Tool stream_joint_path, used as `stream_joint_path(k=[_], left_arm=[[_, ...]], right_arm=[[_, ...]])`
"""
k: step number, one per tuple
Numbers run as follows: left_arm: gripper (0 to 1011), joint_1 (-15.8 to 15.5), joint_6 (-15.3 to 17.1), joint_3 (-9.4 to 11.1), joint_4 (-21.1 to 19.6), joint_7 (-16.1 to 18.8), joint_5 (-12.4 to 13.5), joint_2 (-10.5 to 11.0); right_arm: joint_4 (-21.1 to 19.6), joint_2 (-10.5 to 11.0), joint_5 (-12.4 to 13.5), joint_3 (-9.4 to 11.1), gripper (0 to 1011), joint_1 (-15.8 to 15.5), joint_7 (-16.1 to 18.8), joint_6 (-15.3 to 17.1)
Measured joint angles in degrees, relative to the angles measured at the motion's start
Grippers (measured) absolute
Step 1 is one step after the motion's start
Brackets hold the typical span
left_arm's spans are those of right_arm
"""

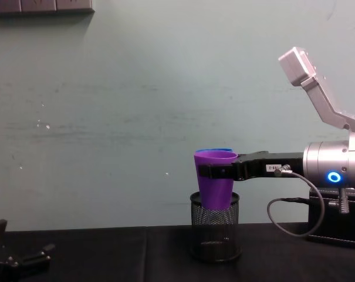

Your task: Pick up one cup with a gripper and tap it against the other cup.

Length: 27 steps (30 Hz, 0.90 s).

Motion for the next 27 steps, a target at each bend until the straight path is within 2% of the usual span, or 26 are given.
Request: stream_joint_path(k=[14, 18, 24, 27], left_arm=[[1012, 0.0, 0.0, 0.0, 0.0, 0.0, 0.0, 0.0], [1012, 0.0, 0.0, 0.0, 0.0, 0.0, 0.0, 0.0], [1011, 0.0, 0.0, 0.0, 0.0, 0.0, 0.0, 0.0], [1011, 0.0, 0.0, 0.0, 0.0, 0.0, 0.0, 0.0]], right_arm=[[0.0, -0.01, -0.04, 0.09, 728, -0.03, 0.05, -0.04], [-0.89, 0.31, -0.07, 0.6, 728, -0.65, 1.13, -0.41], [-4.99, 1.99, 0.26, 1.34, 728, -2.41, 2.73, 0.92], [-8.39, 3.68, 0.56, 1.39, 728, -3.97, 3.59, 1.96]])
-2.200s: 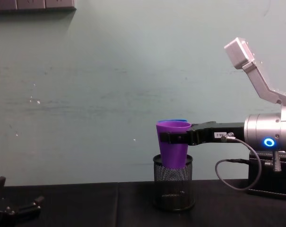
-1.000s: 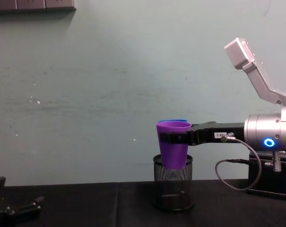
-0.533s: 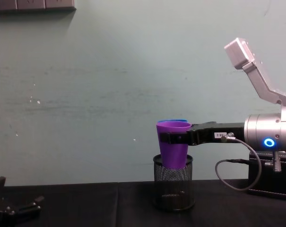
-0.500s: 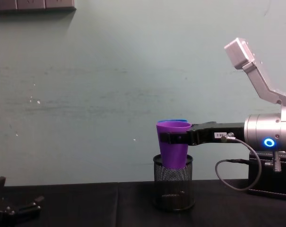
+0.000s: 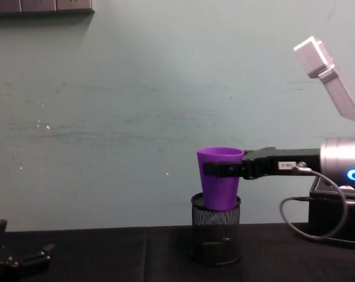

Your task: Pick up one cup with a gripper and tap it against the other cup.

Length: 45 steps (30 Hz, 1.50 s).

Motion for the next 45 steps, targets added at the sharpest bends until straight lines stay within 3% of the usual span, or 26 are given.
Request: stream_joint_path(k=[10, 21, 45], left_arm=[[1011, 0.0, 0.0, 0.0, 0.0, 0.0, 0.0, 0.0], [1011, 0.0, 0.0, 0.0, 0.0, 0.0, 0.0, 0.0], [1011, 0.0, 0.0, 0.0, 0.0, 0.0, 0.0, 0.0]], right_arm=[[-12.82, 7.2, 2.1, -0.81, 728, -6.71, 3.15, 1.79], [-19.33, 11.76, 3.93, -1.82, 728, -12.03, 3.98, 0.69], [-22.48, 14.14, 6.7, -3.73, 728, -13.89, 4.76, 0.14]])
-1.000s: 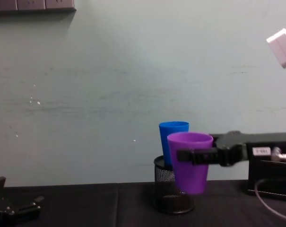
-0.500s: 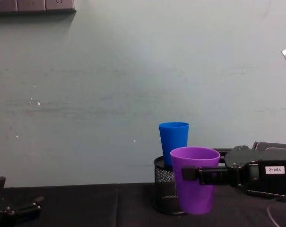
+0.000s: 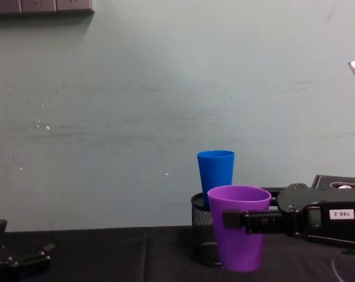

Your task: Pick up one cup with a gripper and tap it against the other cup.

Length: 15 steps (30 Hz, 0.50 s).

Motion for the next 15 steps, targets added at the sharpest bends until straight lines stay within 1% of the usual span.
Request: stream_joint_path(k=[15], left_arm=[[1011, 0.0, 0.0, 0.0, 0.0, 0.0, 0.0, 0.0]], right_arm=[[0.16, -0.07, -0.07, 0.11, 728, 0.01, -0.04, -0.1]])
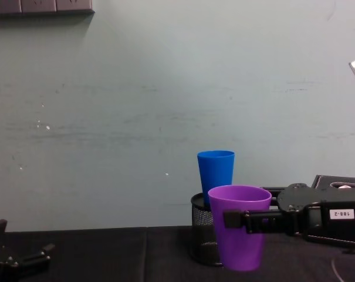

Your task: Pick up one cup with a gripper and tap it against the other cup.

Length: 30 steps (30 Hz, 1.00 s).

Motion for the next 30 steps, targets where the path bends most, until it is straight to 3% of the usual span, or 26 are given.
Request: stream_joint_path(k=[30], left_arm=[[1011, 0.0, 0.0, 0.0, 0.0, 0.0, 0.0, 0.0]], right_arm=[[0.09, -0.02, -0.05, 0.06, 726, 0.0, -0.01, -0.03]])
